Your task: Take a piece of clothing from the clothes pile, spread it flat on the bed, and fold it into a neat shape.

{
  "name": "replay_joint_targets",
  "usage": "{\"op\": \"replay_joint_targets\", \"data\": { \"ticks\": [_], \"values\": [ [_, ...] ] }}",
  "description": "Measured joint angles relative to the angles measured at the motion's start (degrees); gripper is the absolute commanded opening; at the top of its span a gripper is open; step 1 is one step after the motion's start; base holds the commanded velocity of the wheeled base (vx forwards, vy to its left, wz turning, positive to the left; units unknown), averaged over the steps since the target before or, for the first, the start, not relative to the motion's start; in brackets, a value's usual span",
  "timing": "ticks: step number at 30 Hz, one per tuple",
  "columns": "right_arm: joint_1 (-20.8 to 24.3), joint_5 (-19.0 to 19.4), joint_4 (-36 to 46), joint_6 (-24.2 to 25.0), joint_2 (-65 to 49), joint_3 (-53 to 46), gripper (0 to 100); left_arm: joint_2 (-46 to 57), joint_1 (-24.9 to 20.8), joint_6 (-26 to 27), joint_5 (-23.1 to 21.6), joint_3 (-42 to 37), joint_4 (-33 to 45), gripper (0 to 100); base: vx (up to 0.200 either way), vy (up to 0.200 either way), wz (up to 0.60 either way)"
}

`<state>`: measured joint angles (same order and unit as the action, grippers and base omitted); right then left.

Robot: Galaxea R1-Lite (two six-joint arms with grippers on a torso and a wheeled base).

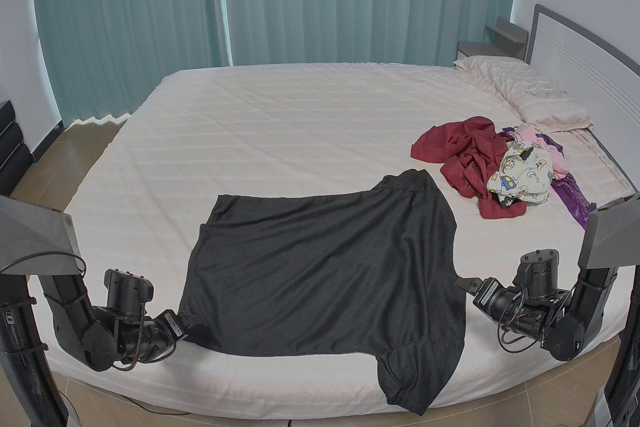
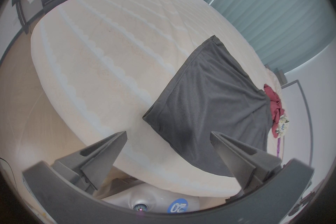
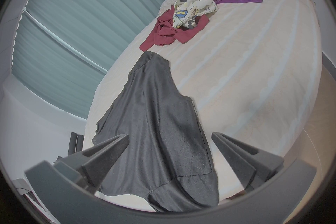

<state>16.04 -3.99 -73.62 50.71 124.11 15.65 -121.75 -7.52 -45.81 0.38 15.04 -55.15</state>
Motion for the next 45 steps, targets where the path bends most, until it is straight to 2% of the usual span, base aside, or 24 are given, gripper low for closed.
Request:
{"op": "replay_joint_targets", "data": {
  "ticks": [5, 13, 14, 23, 36, 42, 45],
  "values": [
    [0.16, 0.51, -1.1, -0.22, 0.11, -0.94, 100, -3.72, -2.67, -0.06, 2.35, 3.15, -0.22, 100, 0.0, 0.0, 0.0],
    [0.95, 0.65, -5.23, -0.46, 0.41, -3.17, 100, -6.62, -3.44, -0.02, 4.77, 5.27, -0.22, 100, 0.0, 0.0, 0.0],
    [1.05, 0.65, -5.21, -0.46, 0.44, -3.32, 100, -6.91, -3.45, 0.0, 5.1, 5.38, -0.22, 0, 0.0, 0.0, 0.0],
    [1.18, 0.51, -5.21, -0.62, 1.11, -3.73, 100, -9.35, -3.63, 1.69, 10.05, 5.68, -0.24, 0, 0.0, 0.0, 0.0],
    [-0.67, 1.32, -5.51, -9.47, 5.85, -4.19, 100, -8.63, -3.25, 2.27, 10.09, 1.66, -0.33, 0, 0.0, 0.0, 0.0],
    [-1.41, 2.68, -4.22, -10.56, 8.72, -0.09, 100, -7.55, -2.62, 2.4, 9.72, 0.8, -0.33, 0, 0.0, 0.0, 0.0],
    [-1.61, 2.9, -0.91, -10.78, 9.81, 2.56, 100, -7.3, -2.39, 2.43, 9.58, 0.74, -0.3, 0, 0.0, 0.0, 0.0]
  ]
}}
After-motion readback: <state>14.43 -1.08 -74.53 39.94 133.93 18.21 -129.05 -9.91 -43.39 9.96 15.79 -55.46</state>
